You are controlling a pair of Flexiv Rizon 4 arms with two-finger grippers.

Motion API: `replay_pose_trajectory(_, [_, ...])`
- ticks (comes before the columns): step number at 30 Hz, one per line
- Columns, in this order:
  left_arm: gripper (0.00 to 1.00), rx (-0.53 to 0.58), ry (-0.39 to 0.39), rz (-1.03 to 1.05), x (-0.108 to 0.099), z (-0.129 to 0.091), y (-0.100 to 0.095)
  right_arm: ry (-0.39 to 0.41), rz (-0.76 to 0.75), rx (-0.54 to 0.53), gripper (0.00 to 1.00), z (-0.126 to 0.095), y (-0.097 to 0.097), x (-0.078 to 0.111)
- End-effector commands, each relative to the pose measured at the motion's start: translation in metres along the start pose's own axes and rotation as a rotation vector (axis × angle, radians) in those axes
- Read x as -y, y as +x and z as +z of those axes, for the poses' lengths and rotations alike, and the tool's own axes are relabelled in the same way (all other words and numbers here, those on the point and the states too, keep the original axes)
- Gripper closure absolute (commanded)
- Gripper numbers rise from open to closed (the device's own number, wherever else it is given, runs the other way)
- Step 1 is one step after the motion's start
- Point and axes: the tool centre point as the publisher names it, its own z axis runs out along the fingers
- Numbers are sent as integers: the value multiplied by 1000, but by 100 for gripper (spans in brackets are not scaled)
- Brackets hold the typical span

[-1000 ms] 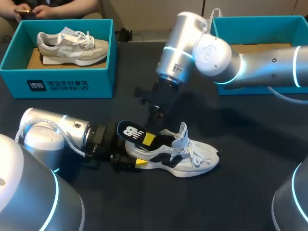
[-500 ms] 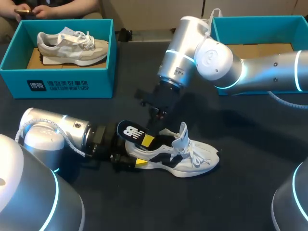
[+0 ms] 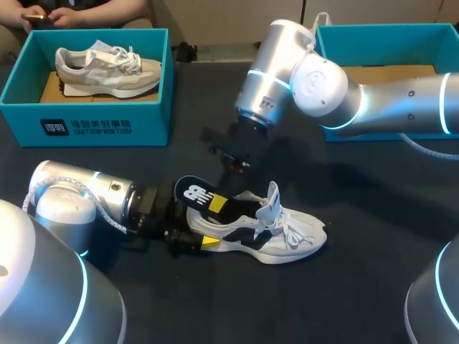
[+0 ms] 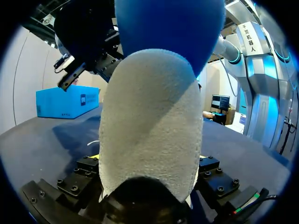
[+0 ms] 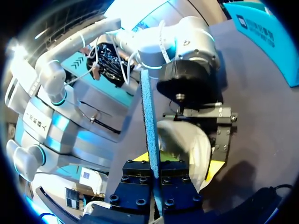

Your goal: Take the shoe out of the shoebox, open the shoe tongue, remove and reinsert the insole, then place the shoe into the shoebox

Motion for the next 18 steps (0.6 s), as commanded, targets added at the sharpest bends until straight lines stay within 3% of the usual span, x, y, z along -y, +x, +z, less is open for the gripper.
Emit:
replay_pose_trajectory(1, [100, 0, -3, 0, 0, 1, -1, -8, -30, 40, 100, -6, 9, -11])
replay_pose_trajectory(6, [100, 0, -3, 0, 0, 1, -1, -59, -131, 93, 100, -16, 25, -39])
replay_pose_trajectory(18, [100, 0, -3, 0, 0, 1, -1, -59, -131, 93, 100, -16, 25, -39])
